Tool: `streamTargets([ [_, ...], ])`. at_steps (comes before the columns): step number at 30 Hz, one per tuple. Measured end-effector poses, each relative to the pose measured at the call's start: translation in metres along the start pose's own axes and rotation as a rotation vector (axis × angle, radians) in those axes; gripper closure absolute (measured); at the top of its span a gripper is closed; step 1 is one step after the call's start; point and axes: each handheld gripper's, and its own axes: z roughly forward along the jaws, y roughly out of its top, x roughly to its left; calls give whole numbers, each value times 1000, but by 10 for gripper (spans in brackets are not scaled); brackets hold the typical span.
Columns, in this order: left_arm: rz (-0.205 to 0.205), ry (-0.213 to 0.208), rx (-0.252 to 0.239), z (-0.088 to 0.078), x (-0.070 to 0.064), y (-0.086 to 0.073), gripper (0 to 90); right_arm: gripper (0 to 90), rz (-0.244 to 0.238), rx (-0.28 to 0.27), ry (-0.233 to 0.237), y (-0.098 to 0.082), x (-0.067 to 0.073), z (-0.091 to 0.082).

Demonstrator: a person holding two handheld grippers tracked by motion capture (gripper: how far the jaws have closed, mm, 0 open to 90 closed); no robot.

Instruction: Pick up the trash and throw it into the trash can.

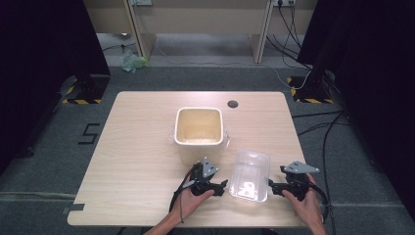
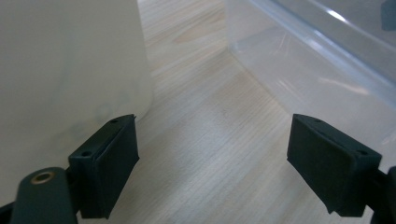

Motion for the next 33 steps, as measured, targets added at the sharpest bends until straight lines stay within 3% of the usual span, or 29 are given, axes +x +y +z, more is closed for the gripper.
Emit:
streamTargets([
  [5, -10, -46, 8, -8, -4, -2, 169, 218, 20, -7, 26, -1, 12, 0],
  [10, -3, -59, 13, -17, -7, -6, 170, 256, -9, -9, 30, -2, 24, -3],
  [12, 4, -65, 18, -27, -9, -13, 171, 256, -58, 2, -1, -3, 38, -7],
  [13, 4, -65, 18, -27, -9, -13, 175, 256, -58, 2, -1, -3, 38, -7],
  [15, 10, -48, 15, -34, -8, -18, 179, 265, -101, 13, -22, -2, 50, -9],
  [17, 5, -37, 16, -42, -5, -23, 187, 279, -101, 31, -21, -3, 68, -7],
  [21, -38, -38, 17, -59, 9, -39, 186, 249, -132, 43, -2, 1, 87, -1],
  [26, -76, -46, 17, -64, 19, -47, 167, 223, -132, 56, 15, 6, 97, 6],
  [31, -84, -23, 13, -68, 30, -47, 160, 210, -87, 59, 14, 7, 93, 8],
  [33, -109, 4, 11, -68, 37, -47, 160, 209, -10, 39, 4, 5, 83, 5],
])
